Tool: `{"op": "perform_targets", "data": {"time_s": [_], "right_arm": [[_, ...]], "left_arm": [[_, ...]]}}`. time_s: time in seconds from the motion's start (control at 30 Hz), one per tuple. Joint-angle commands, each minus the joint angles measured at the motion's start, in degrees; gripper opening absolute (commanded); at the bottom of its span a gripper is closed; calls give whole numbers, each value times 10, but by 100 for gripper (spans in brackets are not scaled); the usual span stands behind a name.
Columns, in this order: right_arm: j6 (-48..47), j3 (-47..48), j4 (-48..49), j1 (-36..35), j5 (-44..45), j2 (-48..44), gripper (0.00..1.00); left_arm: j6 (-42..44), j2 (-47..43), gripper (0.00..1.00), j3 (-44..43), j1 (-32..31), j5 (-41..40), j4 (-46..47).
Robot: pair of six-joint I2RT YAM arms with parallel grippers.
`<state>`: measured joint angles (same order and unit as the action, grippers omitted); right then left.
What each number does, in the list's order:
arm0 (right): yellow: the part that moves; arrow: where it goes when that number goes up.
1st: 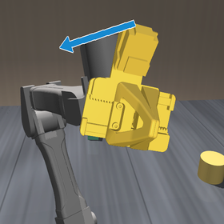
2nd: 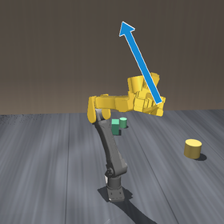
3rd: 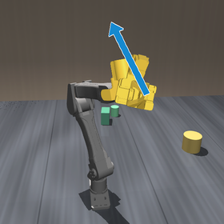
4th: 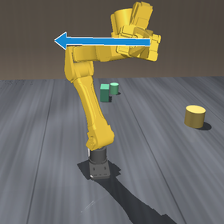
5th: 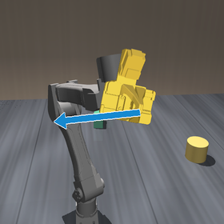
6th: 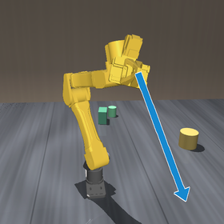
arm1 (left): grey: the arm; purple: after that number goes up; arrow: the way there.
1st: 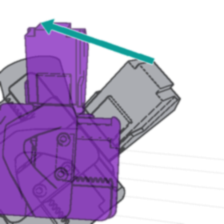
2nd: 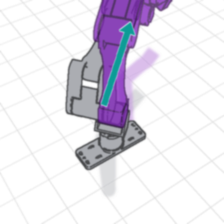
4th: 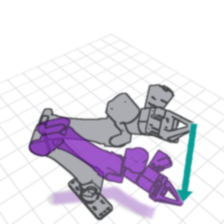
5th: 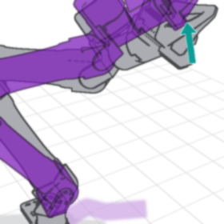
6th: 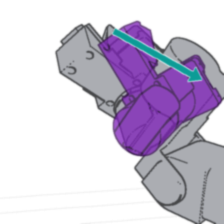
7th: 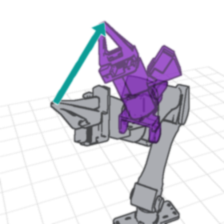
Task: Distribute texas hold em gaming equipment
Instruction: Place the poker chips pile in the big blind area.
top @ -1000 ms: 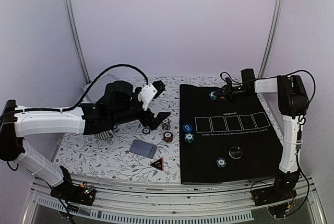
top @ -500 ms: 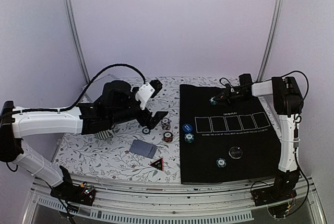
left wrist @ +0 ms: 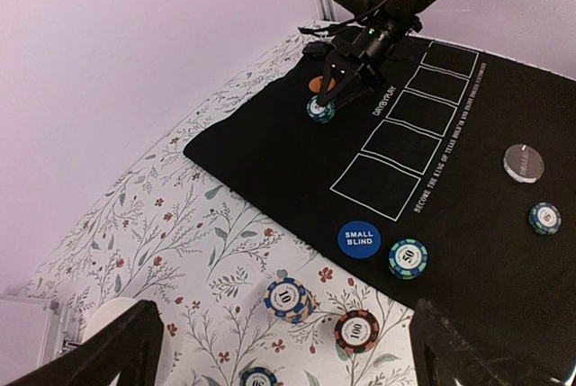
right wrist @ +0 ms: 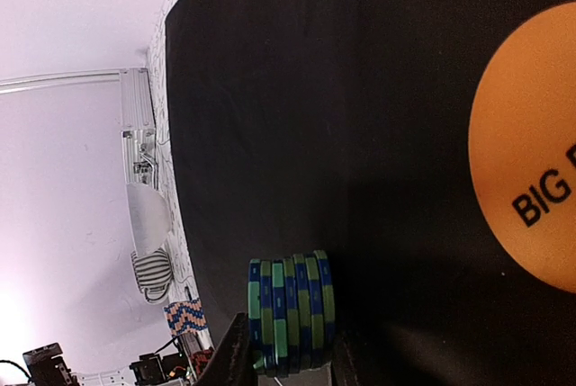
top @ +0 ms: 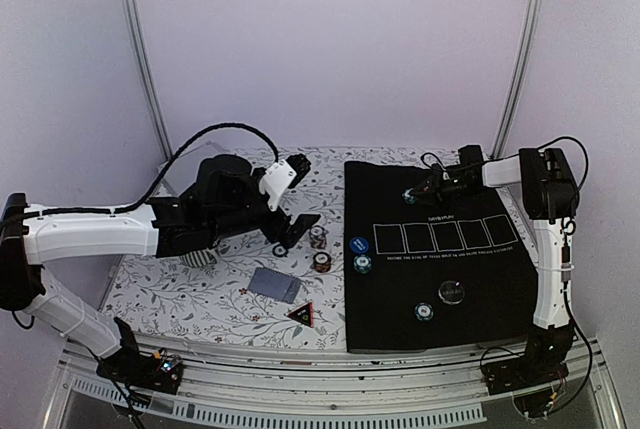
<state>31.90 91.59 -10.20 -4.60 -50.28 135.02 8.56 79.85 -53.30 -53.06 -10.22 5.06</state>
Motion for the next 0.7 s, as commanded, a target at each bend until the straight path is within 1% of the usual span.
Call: {"op": "perform_targets", "data": {"time_s": [0.0, 0.1, 0.13, 0.27, 0.57, 0.67], "right_arm": [[-16, 6, -35, 5, 53, 17, 16], [-18, 6, -38, 7, 65, 13, 18], [-18, 5, -39, 8, 67, 13, 22], [-18, 3, -39, 10, 74, 9, 28], [-17, 1, -39, 13, 95, 2, 34], [-16, 1, -39, 12, 103, -25, 35]], "left_arm": [[7, -8, 98, -5, 8, -8, -6], [10, -9, 98, -5, 8, -8, -6], [10, -10, 98, -5, 9, -8, -6], [11, -11, 98, -5, 9, -8, -7], [12, -17, 98, -2, 11, -7, -8], [14, -19, 98, -3, 11, -6, -9]]}}
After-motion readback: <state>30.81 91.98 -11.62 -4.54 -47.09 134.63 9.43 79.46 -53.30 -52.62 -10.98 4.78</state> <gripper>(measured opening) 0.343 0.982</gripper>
